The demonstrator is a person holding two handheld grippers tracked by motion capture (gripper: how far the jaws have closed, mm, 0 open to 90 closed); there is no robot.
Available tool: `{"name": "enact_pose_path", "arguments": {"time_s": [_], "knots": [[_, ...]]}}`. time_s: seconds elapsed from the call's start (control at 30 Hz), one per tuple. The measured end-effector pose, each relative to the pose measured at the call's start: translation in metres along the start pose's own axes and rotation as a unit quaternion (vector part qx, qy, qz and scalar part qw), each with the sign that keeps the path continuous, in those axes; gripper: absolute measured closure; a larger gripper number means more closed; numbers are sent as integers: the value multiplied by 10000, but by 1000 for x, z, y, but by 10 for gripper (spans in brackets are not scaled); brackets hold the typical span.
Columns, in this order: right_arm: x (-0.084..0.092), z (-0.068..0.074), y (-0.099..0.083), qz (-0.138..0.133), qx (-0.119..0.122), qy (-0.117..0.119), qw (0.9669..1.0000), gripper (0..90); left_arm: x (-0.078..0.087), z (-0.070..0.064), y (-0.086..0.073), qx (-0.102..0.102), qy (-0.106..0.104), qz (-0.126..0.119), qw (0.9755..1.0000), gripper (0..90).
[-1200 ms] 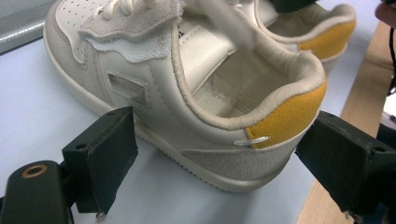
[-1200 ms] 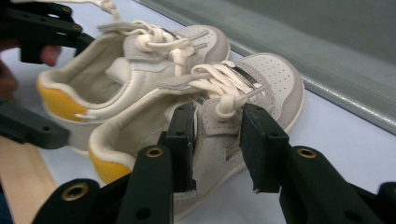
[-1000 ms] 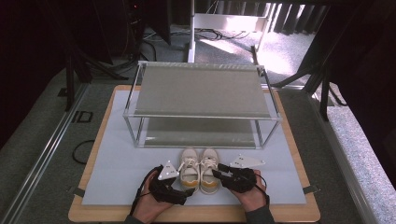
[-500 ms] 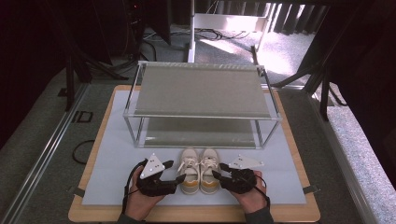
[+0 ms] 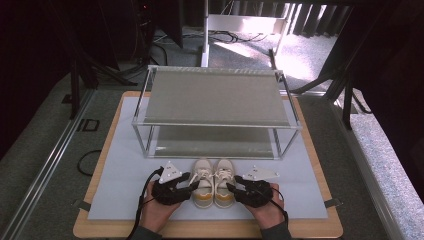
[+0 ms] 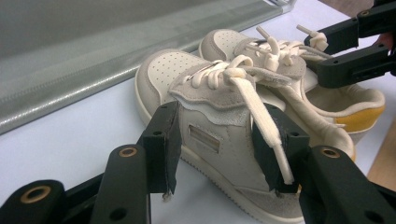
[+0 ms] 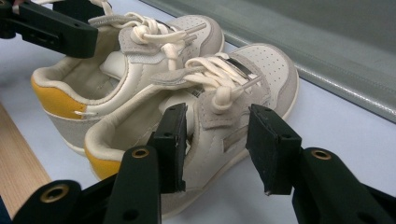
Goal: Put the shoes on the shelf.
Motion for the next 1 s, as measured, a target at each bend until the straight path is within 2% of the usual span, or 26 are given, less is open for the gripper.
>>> {"name": "enact_pose_path", "arguments": {"time_s": [0.13, 0.17, 0.27, 0.5, 0.6, 0.7, 0.77, 0.8, 0.9, 1.0], "knots": [[-2, 0, 0, 48, -58, 0, 10000, 574, -3, 0, -1, 88, -54, 6, 9999, 546], [-2, 0, 0, 54, -58, -9, 10000, 574, -4, 1, -1, 163, -66, 31, 9998, 548], [-2, 0, 0, 83, -129, -19, 9999, 572, -7, 0, 0, 198, -65, 144, 9997, 560], [-4, 1, 0, 95, -156, -51, 9998, 577, -14, -3, -1, 314, 49, 234, 9992, 553], [-5, -1, 0, 150, -271, -36, 9995, 573, -14, -4, 0, 336, 89, 271, 9990, 561], [-6, -1, 0, 174, -243, -30, 9995, 596, -15, -5, 1, 355, 146, 303, 9988, 579], [-6, -2, 0, 132, -383, 25, 9992, 623, -15, -4, 1, 414, 135, 300, 9986, 590], [-6, -4, -1, 77, -471, 78, 9988, 636, -15, -3, 1, 505, 90, 280, 9983, 593], [-5, -8, -4, -57, -794, 269, 9965, 674, -15, -4, -1, 671, 44, 182, 9976, 596], [-5, -11, -7, -193, -934, 365, 9948, 687, -14, -3, -3, 726, -32, 112, 9973, 599]]}}
Point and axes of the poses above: each handheld gripper's, and its own axes: x roughly backward along the jaws, y roughly out of its top, z roughly to its left, the point moved 1 cm from there along -x, roughly forward along the jaws, and after that the axes turned 8 degrees about -z, right-handed, at the moved point
